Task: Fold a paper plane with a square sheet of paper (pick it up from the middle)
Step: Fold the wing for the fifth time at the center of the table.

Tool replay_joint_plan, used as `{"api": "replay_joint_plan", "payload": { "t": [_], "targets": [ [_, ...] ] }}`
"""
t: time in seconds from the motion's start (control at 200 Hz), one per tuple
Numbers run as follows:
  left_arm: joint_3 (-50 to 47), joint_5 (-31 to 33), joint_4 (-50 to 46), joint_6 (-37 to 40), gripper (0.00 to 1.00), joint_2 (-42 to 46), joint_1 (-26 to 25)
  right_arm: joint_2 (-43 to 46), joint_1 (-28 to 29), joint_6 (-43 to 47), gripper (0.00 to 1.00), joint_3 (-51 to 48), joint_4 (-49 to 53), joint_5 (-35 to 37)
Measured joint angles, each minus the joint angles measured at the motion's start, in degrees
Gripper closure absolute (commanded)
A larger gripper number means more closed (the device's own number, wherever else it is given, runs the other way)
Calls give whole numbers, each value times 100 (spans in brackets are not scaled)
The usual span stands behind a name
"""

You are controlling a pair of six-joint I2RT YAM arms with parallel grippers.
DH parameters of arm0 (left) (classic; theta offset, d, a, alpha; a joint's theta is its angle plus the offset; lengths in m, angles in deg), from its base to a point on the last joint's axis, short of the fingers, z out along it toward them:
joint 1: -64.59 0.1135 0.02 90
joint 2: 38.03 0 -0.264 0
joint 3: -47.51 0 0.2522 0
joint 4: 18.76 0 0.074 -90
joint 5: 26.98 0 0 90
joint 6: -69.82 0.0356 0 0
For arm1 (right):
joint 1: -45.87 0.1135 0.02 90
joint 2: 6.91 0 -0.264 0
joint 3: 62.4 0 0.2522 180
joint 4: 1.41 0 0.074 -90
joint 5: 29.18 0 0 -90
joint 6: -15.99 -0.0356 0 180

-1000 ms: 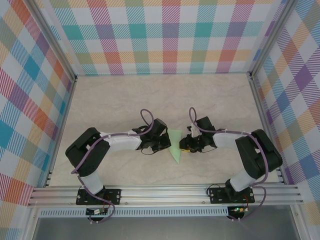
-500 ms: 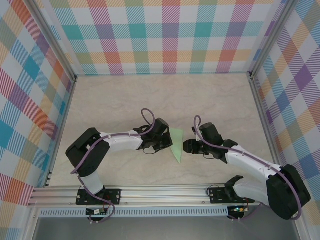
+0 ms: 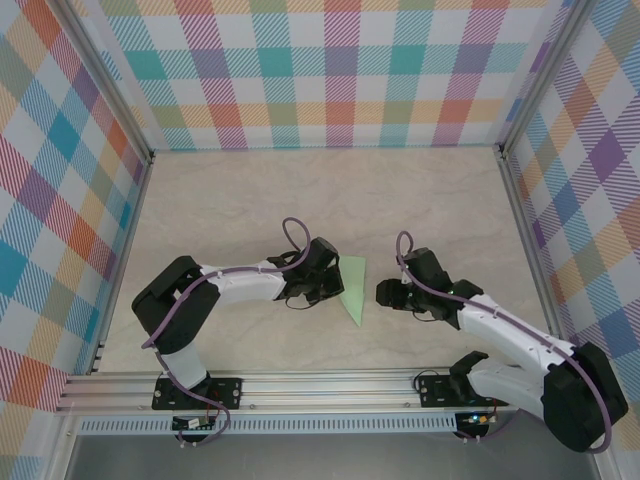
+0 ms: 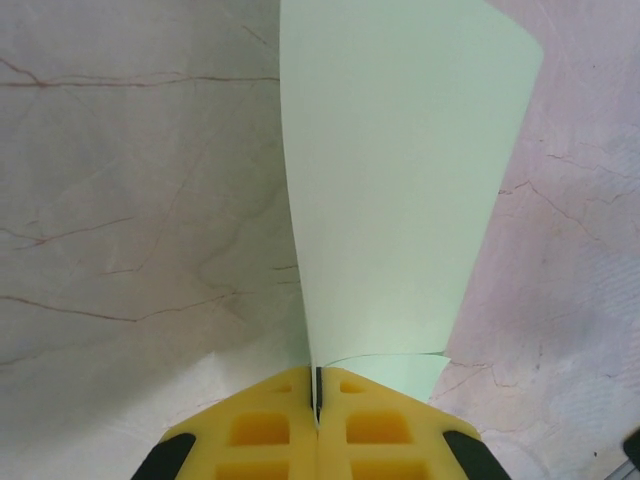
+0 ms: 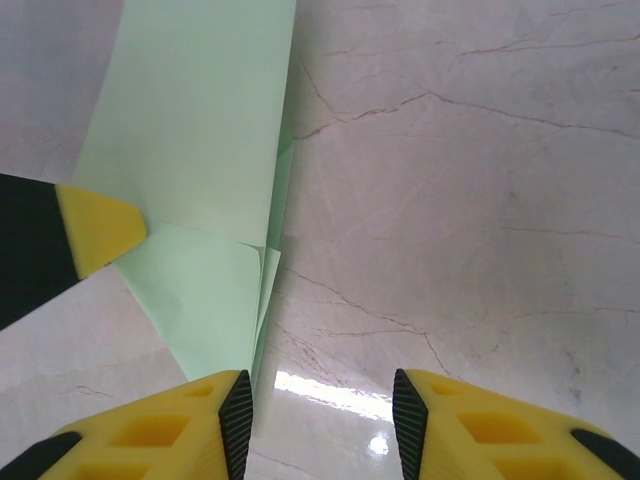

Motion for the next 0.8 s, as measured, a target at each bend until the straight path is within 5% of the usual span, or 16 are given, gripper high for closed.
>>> {"api": "replay_joint_plan", "payload": {
  "t": [0.8],
  "targets": [
    [264, -59, -131, 131, 100, -131, -35, -566, 0, -507, 49, 984, 752, -96]
  ]
}}
